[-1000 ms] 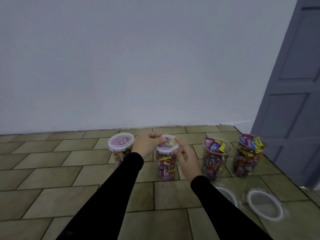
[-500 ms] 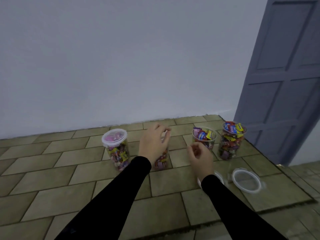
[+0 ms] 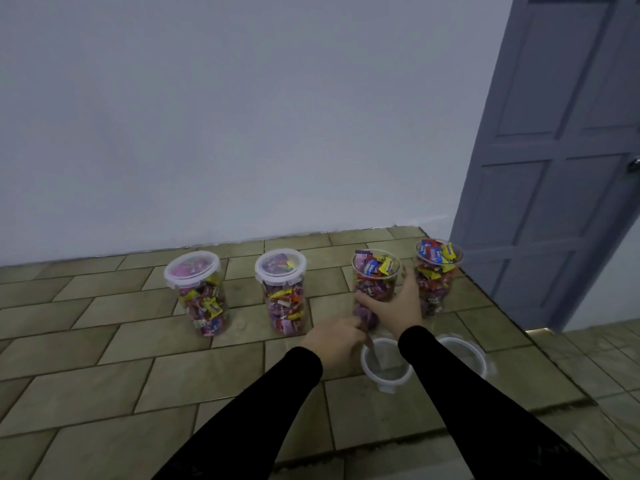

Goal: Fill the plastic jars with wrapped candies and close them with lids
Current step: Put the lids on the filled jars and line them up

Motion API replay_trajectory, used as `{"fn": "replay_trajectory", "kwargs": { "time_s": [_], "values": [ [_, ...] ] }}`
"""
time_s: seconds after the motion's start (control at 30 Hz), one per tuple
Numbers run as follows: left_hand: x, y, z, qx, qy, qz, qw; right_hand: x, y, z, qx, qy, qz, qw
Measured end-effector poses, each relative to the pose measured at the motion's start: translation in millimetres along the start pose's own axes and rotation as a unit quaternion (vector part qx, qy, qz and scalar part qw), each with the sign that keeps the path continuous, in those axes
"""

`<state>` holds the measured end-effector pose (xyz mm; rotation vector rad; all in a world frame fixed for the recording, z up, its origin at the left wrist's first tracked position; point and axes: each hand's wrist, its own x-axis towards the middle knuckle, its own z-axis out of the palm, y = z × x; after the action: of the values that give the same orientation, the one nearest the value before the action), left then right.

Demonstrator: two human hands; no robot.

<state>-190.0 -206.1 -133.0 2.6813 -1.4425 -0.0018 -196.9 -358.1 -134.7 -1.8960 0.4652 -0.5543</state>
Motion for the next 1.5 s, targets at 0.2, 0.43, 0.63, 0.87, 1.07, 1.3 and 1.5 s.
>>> {"fn": "replay_trajectory", "kwargs": {
  "time_s": [0.2, 0.43, 0.63, 0.87, 1.07, 1.3, 1.5],
  "values": [
    [12.4, 0.6, 28.0, 0.005, -0.003, 0.0, 1.0, 14.5, 10.7, -11.7, 0.003, -0.09, -0.003, 0.996],
    [-0.3, -10.5, 35.2, 0.053, 0.064, 0.055, 0.995, 28.9, 14.8, -16.8, -0.029, -0.141, -0.009, 0.99],
    [-13.7, -15.4, 22.9, 0.008, 0.136, 0.038, 0.99, 33.8, 12.5, -25.3, -0.024, -0.18, -0.01, 0.983],
    [4.7, 4.5, -22.9, -0.205, 0.385, -0.099, 0.895, 37.7, 17.2, -26.6, -0.015, -0.207, -0.006, 0.978],
    [63.0, 13.0, -52.5, -0.283, 0.422, -0.252, 0.824, 30.3, 19.7, -18.6, 0.002, -0.186, -0.013, 0.982],
    [92.9, 21.7, -61.0, -0.256, 0.344, -0.374, 0.823, 29.5, 22.4, -12.5, 0.036, -0.202, -0.024, 0.979],
    [98.3, 16.8, -59.6, -0.349, 0.282, -0.405, 0.797, 28.0, 25.9, -12.9, 0.05, -0.205, -0.031, 0.977]
  ]
}}
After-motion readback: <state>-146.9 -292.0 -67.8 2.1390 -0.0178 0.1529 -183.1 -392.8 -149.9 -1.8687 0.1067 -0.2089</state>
